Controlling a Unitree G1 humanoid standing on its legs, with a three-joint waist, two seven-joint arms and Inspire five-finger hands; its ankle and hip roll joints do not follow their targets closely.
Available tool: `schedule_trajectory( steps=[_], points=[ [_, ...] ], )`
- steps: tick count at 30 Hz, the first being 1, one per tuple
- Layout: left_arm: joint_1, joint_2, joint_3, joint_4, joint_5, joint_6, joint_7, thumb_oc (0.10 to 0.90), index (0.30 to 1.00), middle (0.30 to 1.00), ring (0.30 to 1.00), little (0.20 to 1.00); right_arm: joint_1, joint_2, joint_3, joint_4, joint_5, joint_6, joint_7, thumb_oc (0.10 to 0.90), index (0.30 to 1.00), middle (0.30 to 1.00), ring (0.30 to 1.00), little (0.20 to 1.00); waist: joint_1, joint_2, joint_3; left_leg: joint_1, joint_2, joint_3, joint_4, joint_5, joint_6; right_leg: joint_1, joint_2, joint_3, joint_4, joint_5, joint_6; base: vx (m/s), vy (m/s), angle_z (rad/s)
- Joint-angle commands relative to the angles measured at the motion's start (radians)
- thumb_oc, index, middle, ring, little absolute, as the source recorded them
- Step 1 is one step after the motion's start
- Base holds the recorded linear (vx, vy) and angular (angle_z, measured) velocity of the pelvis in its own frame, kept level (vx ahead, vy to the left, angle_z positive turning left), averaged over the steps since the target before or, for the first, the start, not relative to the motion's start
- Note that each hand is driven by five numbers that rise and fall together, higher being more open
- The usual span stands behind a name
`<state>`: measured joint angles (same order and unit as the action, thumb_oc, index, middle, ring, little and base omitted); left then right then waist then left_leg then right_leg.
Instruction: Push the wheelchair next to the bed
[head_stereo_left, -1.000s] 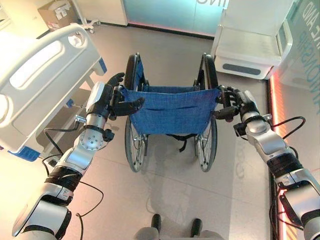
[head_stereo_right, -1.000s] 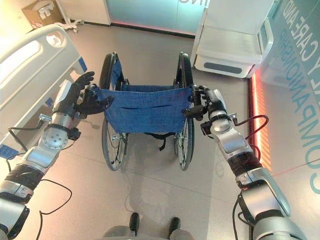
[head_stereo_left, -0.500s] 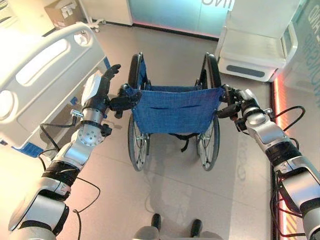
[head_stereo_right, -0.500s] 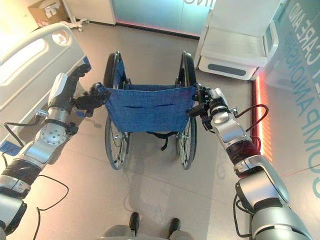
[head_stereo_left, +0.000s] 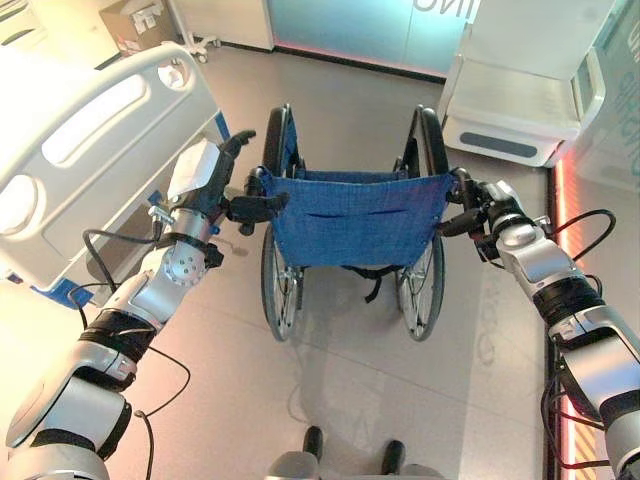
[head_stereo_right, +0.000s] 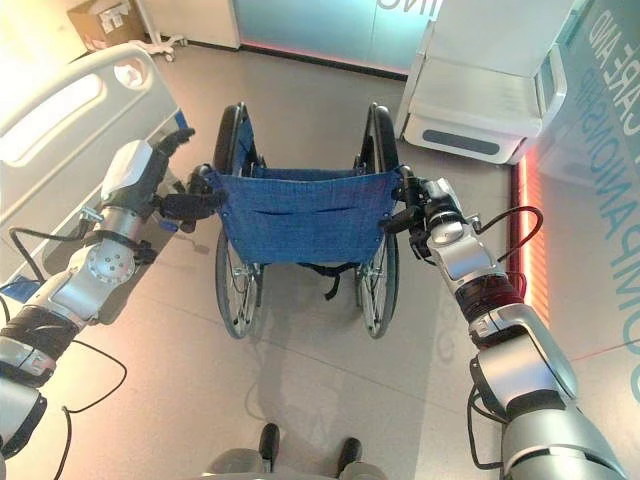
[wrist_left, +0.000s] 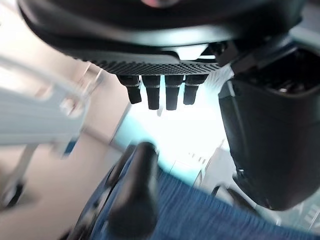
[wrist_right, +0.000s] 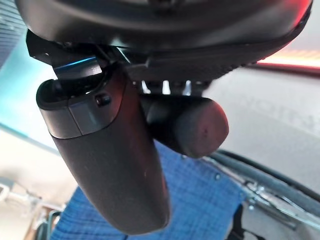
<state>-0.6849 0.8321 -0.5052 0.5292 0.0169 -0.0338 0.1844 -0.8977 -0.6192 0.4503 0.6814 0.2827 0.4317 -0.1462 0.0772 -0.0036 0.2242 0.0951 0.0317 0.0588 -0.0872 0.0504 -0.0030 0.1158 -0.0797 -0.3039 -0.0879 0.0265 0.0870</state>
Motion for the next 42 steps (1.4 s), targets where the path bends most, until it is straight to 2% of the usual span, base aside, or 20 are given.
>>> schedule_trajectory(
  steps=[1,4,8,20,23,27,33,36,39,42],
  points=[
    [-0.129,0.006,0.029,0.050,-0.067,0.028,-0.045,0.800,0.900,0.900,0.900,0.900,-0.093,-0.076,0.078,0.025,-0.052,-0.024,-0.021,0.800,0.900,0.900,0.900,0.900,0.004,0.000,-0.052,-0.039,-0.027,0.052,0.076,-0.099,0.008,-0.041,-0.028,0.037,0.125,-0.091,-0.012,0.00,0.000,0.00],
    [-0.140,-0.023,0.003,0.098,-0.054,0.086,-0.093,0.800,0.900,0.900,0.900,0.900,-0.107,-0.073,0.079,0.031,-0.056,-0.018,-0.021,0.800,0.900,0.900,0.900,0.900,0.000,-0.001,-0.047,-0.041,-0.030,0.052,0.080,-0.099,0.011,-0.044,-0.026,0.040,0.128,-0.089,-0.012,0.00,0.000,0.00],
    [-0.161,-0.056,-0.019,0.158,-0.030,0.134,-0.100,0.800,0.900,0.900,0.900,0.900,-0.124,-0.070,0.088,0.048,-0.055,-0.023,-0.016,0.800,0.900,0.900,0.900,0.900,-0.006,-0.002,-0.045,-0.041,-0.032,0.054,0.082,-0.099,0.013,-0.047,-0.023,0.043,0.131,-0.087,-0.013,0.00,0.000,0.00],
    [-0.236,-0.110,-0.026,0.328,-0.054,0.368,0.040,0.800,0.900,0.900,0.900,0.900,-0.184,-0.040,0.125,0.104,-0.052,-0.003,0.000,0.800,0.900,0.900,0.900,0.900,-0.023,-0.007,-0.041,-0.045,-0.028,0.067,0.100,-0.105,0.006,-0.047,-0.024,0.045,0.134,-0.090,-0.015,0.00,0.000,0.00],
    [-0.249,-0.118,-0.023,0.350,-0.064,0.406,0.056,0.800,0.900,0.900,0.900,0.900,-0.196,-0.035,0.128,0.121,-0.045,0.000,0.008,0.800,0.900,0.900,0.900,0.900,-0.025,-0.005,-0.036,-0.051,-0.027,0.069,0.112,-0.108,0.006,-0.050,-0.026,0.045,0.141,-0.092,-0.017,0.00,0.000,0.00],
    [-0.266,-0.126,-0.032,0.370,-0.055,0.389,-0.001,0.800,0.900,0.900,0.900,0.900,-0.205,-0.019,0.129,0.139,-0.042,0.012,0.020,0.800,0.900,0.900,0.900,0.900,-0.025,-0.002,-0.027,-0.056,-0.025,0.071,0.121,-0.111,0.005,-0.055,-0.028,0.042,0.150,-0.095,-0.019,0.00,0.000,0.00],
    [-0.276,-0.127,-0.050,0.362,-0.049,0.361,-0.027,0.800,0.900,0.900,0.900,0.900,-0.208,-0.019,0.130,0.145,-0.029,0.026,0.047,0.800,0.900,0.900,0.900,0.900,-0.027,-0.001,-0.020,-0.055,-0.026,0.073,0.120,-0.110,0.004,-0.055,-0.026,0.042,0.152,-0.095,-0.022,0.00,0.000,0.00],
    [-0.282,-0.125,-0.056,0.354,-0.056,0.315,-0.005,0.800,0.900,0.900,0.900,0.900,-0.210,-0.023,0.130,0.143,-0.025,0.028,0.061,0.800,0.900,0.900,0.900,0.900,-0.030,-0.003,-0.021,-0.054,-0.027,0.072,0.118,-0.109,0.005,-0.056,-0.024,0.044,0.151,-0.094,-0.024,0.00,0.000,0.00],
    [-0.290,-0.117,-0.051,0.336,-0.134,0.254,0.004,0.800,0.900,0.900,0.900,0.900,-0.212,-0.025,0.134,0.138,-0.020,0.029,0.059,0.800,0.900,0.900,0.900,0.900,-0.029,-0.004,-0.021,-0.054,-0.027,0.071,0.116,-0.109,0.004,-0.057,-0.025,0.044,0.150,-0.093,-0.023,0.00,0.000,0.00],
    [-0.285,-0.109,-0.042,0.289,-0.129,0.225,0.017,0.800,0.900,0.900,0.900,0.900,-0.202,-0.035,0.127,0.125,-0.027,0.027,0.049,0.800,0.900,0.900,0.900,0.900,-0.026,-0.002,-0.016,-0.056,-0.026,0.070,0.115,-0.108,0.003,-0.058,-0.024,0.043,0.148,-0.090,-0.024,-0.01,0.002,0.00]
  ],
)
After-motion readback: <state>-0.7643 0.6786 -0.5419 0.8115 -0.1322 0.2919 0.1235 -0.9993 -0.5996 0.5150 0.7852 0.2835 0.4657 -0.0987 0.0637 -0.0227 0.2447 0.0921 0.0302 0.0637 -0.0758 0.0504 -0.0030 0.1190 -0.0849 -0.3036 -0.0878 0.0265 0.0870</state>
